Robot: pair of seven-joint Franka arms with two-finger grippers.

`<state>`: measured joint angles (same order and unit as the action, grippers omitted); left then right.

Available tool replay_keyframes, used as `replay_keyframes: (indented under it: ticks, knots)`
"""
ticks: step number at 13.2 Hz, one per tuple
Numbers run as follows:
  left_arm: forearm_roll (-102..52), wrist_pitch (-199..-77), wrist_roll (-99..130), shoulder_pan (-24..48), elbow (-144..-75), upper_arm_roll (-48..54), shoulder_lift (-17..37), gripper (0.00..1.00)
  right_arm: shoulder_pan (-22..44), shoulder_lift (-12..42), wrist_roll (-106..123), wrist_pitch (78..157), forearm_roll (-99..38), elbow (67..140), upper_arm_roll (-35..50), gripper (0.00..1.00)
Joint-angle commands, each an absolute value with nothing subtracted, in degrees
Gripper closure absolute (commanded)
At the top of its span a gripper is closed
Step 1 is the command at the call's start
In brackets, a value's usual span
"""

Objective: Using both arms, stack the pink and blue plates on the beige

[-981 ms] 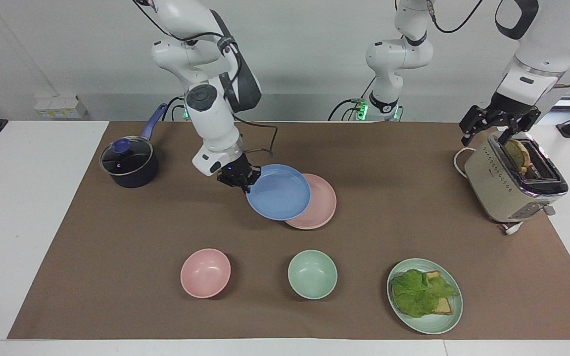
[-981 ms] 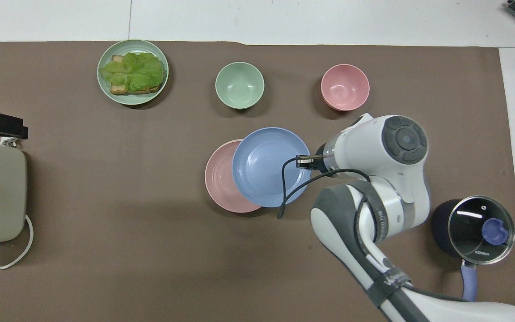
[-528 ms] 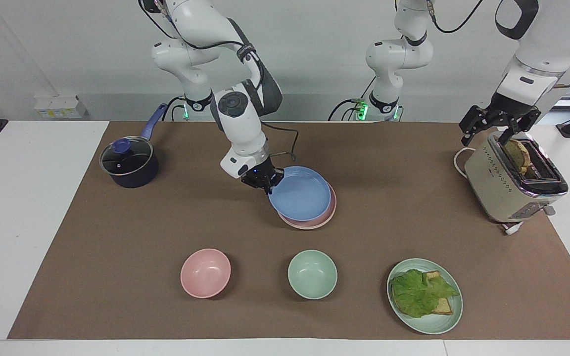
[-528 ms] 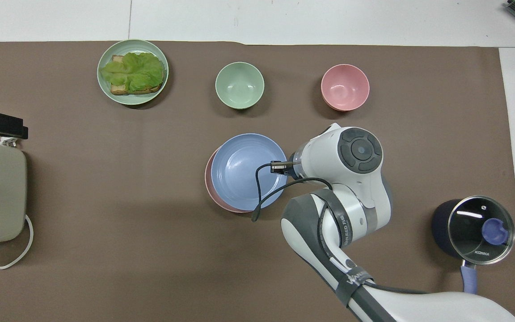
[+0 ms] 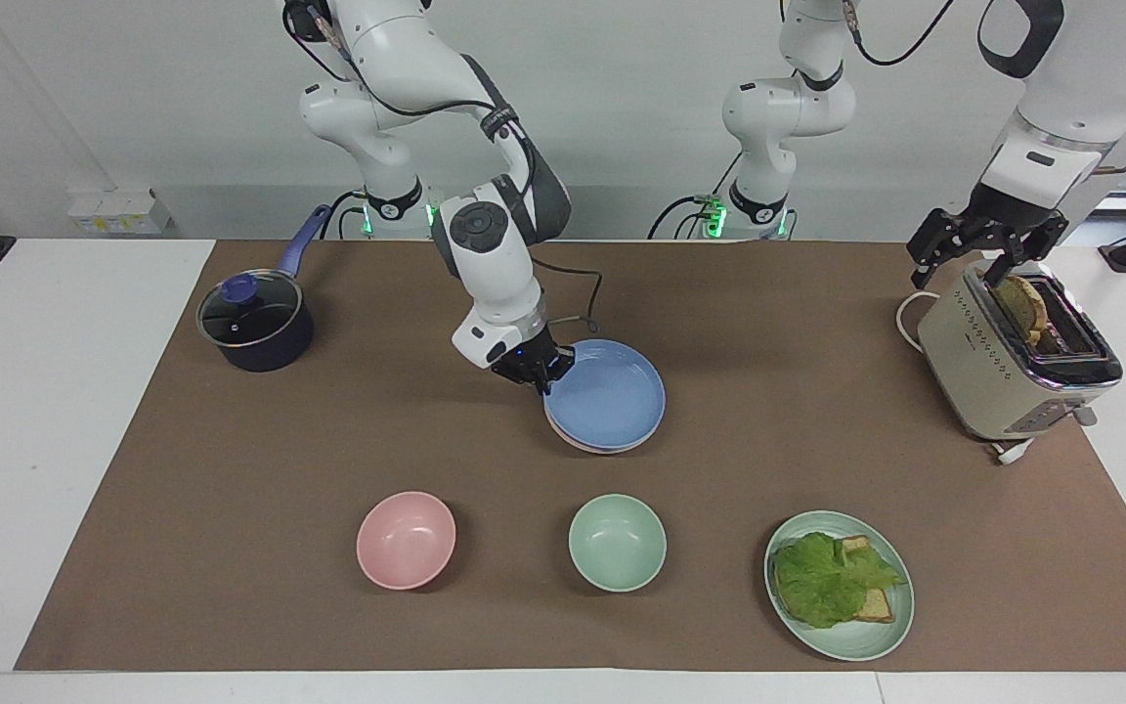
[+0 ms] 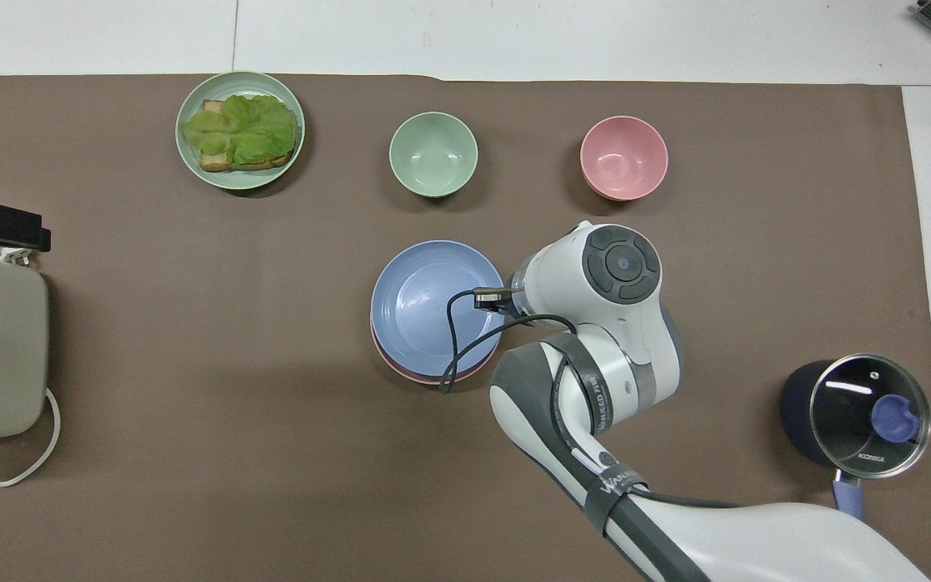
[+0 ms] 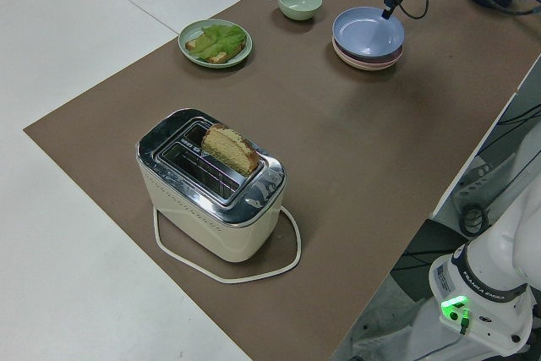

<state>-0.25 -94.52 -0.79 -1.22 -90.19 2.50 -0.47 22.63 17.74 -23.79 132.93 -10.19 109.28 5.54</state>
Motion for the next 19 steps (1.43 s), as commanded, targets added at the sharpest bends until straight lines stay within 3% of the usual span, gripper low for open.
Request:
replay_keyframes:
  ticks: [1, 2, 3, 4, 6, 7, 11, 19]
  knots:
    - [0.6, -93.8, -0.7, -1.4, -90.3, 2.6, -0.8, 0.0, 22.9, 19.0, -24.5, 133.9, -11.7, 108.5, 5.4, 1.0]
    - [0.6, -93.8, -0.7, -1.4, -90.4, 2.6, -0.8, 0.0, 22.9, 19.0, -24.5, 133.9, -11.7, 108.5, 5.4, 1.0]
    - [0.6, -93.8, -0.7, -1.4, -90.4, 2.6, -0.8, 0.0, 22.9, 19.0, -24.5, 133.9, -11.7, 108.5, 5.4, 0.79]
    - [0.6, -93.8, -0.7, -1.4, -90.4, 2.6, -0.8, 0.0, 22.9, 19.0, -24.5, 133.9, -11.7, 108.5, 5.4, 0.38]
    - [0.6, -93.8, -0.7, -1.4, -90.3, 2.6, -0.8, 0.0, 22.9, 19.0, -24.7, 133.9, -11.7, 108.5, 5.4, 0.05]
    - [0.6, -93.8, -0.7, -1.4, -90.4, 2.6, -0.8, 0.0, 22.9, 19.0, -25.0, 133.9, -11.6, 108.3, 5.4, 0.0]
    - [0.6, -93.8, -0.7, -1.4, -90.3, 2.6, -0.8, 0.0, 22.5, 17.5, -26.3, 132.8, -10.6, 108.5, 5.1, 0.0]
    - [0.6, -93.8, -0.7, -1.4, -90.4, 2.6, -0.8, 0.0, 9.2, 3.2, -23.8, 120.0, -0.9, 111.4, 4.7, 0.0]
